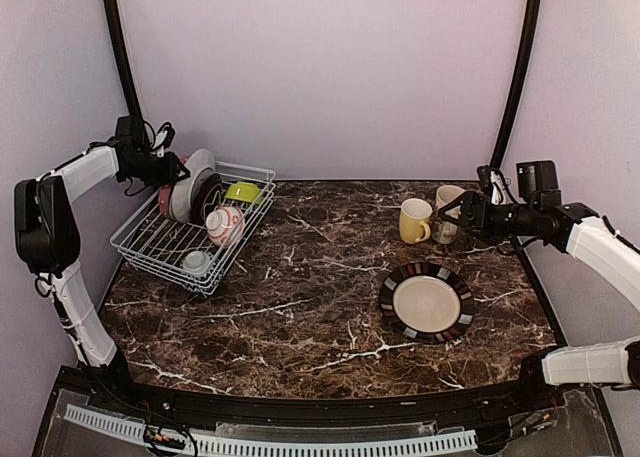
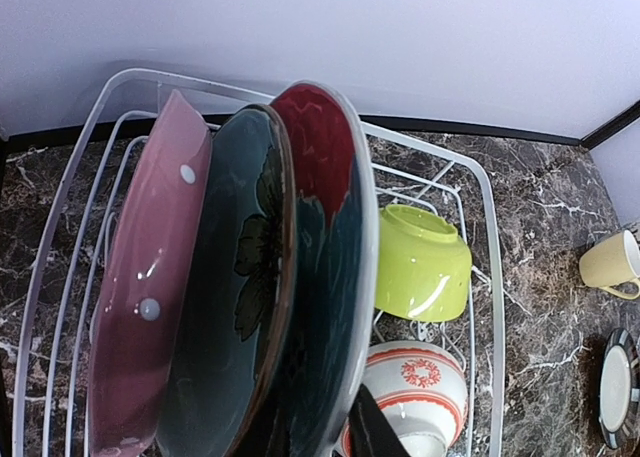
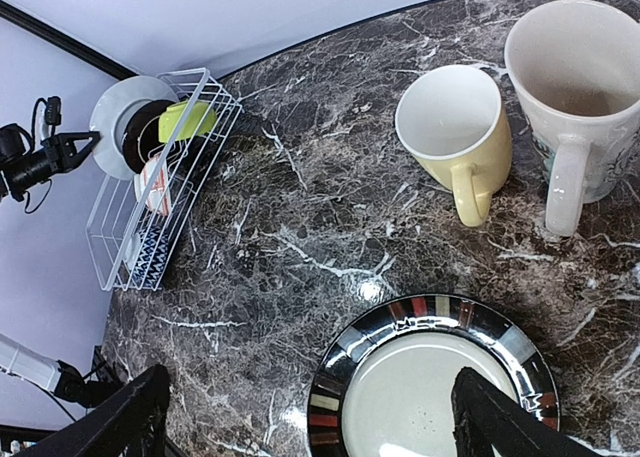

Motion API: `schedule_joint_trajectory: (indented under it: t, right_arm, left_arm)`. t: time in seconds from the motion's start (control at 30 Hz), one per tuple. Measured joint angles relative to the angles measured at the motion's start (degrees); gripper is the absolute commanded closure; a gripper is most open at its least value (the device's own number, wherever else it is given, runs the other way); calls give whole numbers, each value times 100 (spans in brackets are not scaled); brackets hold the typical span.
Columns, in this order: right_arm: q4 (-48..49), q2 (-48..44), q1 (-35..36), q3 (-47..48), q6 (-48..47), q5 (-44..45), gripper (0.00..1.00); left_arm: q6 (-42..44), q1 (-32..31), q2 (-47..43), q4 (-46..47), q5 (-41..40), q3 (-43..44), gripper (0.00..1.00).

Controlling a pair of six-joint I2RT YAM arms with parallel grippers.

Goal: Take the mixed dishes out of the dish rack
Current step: Grab the plate from the dish rack.

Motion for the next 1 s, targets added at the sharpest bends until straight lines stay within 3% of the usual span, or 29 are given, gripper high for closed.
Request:
schedule_joint_trajectory:
  t: [0.23,0.67,1.0]
  right_arm:
    - [35,2,0,-26,13,0,5]
    - [46,13,0,-63,37,-2,5]
    - [-76,11,0,63,28,24,3]
  left_arm:
    - [92,-2,264,103,146,26,76]
    - [507,-31,282,175,90,96,98]
    - [457,-35,105,249,138,-72,99]
